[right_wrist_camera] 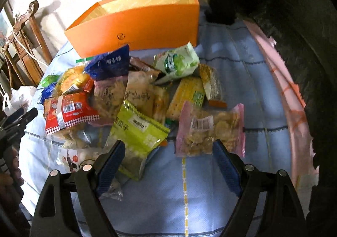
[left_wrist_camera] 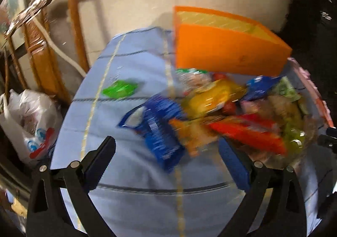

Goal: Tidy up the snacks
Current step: 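Grasp the red-white snack bag with the left tool while the right tool grasps the pink cracker bag, then carry both bags over the orange box and open both tools, then grasp the square brown cake packet with the left tool while the right tool grasps the green seed bag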

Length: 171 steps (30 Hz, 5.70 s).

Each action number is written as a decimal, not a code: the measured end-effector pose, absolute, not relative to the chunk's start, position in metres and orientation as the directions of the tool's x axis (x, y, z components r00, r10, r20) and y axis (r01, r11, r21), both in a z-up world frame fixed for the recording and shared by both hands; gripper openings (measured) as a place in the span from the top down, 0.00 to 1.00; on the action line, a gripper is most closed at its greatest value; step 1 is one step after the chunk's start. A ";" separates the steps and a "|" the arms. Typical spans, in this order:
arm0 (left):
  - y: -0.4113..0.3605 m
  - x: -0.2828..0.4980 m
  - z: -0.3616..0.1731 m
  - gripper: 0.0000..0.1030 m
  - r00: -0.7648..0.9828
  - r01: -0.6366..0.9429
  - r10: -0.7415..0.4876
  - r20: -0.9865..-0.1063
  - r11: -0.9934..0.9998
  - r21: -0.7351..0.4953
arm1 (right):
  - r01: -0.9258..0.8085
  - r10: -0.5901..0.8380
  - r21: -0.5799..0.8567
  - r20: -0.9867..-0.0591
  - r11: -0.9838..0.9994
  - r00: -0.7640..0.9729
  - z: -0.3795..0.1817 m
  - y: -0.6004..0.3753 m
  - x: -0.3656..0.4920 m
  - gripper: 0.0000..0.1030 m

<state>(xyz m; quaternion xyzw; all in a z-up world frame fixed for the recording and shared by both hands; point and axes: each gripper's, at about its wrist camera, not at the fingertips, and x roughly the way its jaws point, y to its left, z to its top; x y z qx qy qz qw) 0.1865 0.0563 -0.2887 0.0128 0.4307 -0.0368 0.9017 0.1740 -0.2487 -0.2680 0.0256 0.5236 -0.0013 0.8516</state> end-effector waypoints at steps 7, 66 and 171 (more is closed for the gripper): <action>-0.007 0.198 -0.277 0.07 0.616 0.181 -0.156 -0.772 0.982 -0.054 | 0.099 -0.040 0.005 -0.898 0.995 0.439 -0.278 -0.273 0.181 0.17; 0.022 0.156 -0.236 0.30 0.666 0.285 -0.322 -0.673 0.944 -0.169 | 0.054 0.056 0.098 -0.852 0.994 0.520 -0.244 -0.276 0.167 0.82; -0.005 0.145 -0.354 0.24 0.538 0.219 -0.041 -0.842 0.971 0.092 | -0.057 -0.064 -0.083 -0.958 0.995 0.281 -0.334 -0.137 0.220 0.34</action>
